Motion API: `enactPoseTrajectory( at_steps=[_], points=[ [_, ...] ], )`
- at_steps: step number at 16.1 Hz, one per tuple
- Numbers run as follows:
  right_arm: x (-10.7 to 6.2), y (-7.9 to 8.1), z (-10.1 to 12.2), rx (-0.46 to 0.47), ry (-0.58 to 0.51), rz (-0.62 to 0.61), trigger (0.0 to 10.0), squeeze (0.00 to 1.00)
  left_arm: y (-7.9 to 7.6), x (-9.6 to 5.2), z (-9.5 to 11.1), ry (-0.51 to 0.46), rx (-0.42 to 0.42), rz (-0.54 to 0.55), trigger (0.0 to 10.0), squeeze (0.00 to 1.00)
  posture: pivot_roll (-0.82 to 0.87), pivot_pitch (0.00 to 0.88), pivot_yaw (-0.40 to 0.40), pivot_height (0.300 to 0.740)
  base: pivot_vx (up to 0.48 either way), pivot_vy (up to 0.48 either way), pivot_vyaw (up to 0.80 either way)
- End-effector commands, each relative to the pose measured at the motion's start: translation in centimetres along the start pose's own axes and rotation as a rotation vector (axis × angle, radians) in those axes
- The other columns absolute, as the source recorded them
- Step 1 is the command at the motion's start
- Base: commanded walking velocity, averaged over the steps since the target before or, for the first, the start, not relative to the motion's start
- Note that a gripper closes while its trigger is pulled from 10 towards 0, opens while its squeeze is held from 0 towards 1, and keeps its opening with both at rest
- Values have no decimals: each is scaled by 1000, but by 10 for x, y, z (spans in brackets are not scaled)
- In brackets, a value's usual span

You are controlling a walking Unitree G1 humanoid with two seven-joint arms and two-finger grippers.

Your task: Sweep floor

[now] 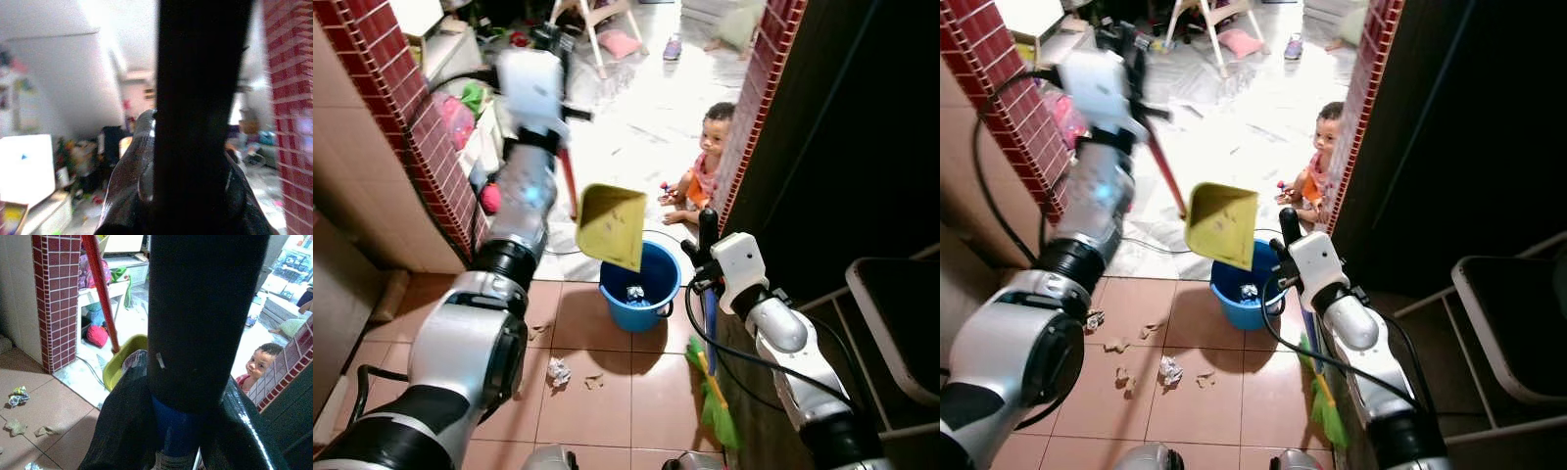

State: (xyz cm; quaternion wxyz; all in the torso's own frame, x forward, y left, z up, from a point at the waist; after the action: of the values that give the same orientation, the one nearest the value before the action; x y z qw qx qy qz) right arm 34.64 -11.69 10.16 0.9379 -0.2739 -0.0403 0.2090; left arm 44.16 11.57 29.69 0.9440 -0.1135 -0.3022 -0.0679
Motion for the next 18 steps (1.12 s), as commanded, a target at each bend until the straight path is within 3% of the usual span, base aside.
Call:
enactPoseTrajectory(
  at_steps=[1, 3, 4, 7, 10, 11, 13, 18],
  points=[
    [5, -3, 7, -54, -29, 9, 10000, 0, 13, 19, 35, -95, -82, 65, 10000, 0, -91, 0, -3, 740, 0, 0, 0],
    [6, -3, 10, -56, -42, 12, 10000, 0, 32, 18, 34, -74, -87, 120, 10000, 0, -86, 0, -3, 740, 0, 0, 0],
    [6, -3, 9, -53, -45, 9, 10000, 0, 45, 17, 32, -48, -136, 168, 10000, 0, -77, 0, -1, 740, 0, 0, 0],
    [6, -2, 6, -43, -42, 11, 10000, 0, 66, 1, 22, 0, -73, 221, 10000, 0, -56, 0, -2, 740, 0, 0, 0],
    [6, 1, -1, -25, -19, 17, 10000, 0, 100, -36, 3, 125, -77, 367, 10000, 0, -28, 0, -7, 740, 0, 0, 0],
    [6, 1, -3, -20, -12, 16, 10000, 0, 104, -45, 2, 147, -75, 386, 10000, 0, -18, 0, -12, 740, 0, 0, 0],
    [6, 2, -5, -7, -9, 20, 10000, 0, 109, -61, 18, 112, -42, 399, 10000, 0, 7, 0, -25, 740, 0, 0, 0],
    [6, 5, -6, -4, -5, 31, 10000, 0, 108, -87, 41, 113, 38, 385, 10000, 0, 25, 0, -29, 740, 0, 0, 0]
  ],
)
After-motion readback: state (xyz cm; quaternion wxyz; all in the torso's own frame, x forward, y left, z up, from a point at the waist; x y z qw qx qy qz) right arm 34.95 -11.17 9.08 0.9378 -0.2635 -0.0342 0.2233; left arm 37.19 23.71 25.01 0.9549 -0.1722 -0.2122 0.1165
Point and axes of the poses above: a point about 5 cm out from each wrist's last joint towards the gripper, its own x axis pointing out of the wrist towards the gripper, its own z axis along the axis of the wrist's last joint, y = z × x, the point moved 6 cm from there along x, pointing out of the wrist towards the gripper, and after that the axes turned 15 degrees about -x, right-handed, at the moved point
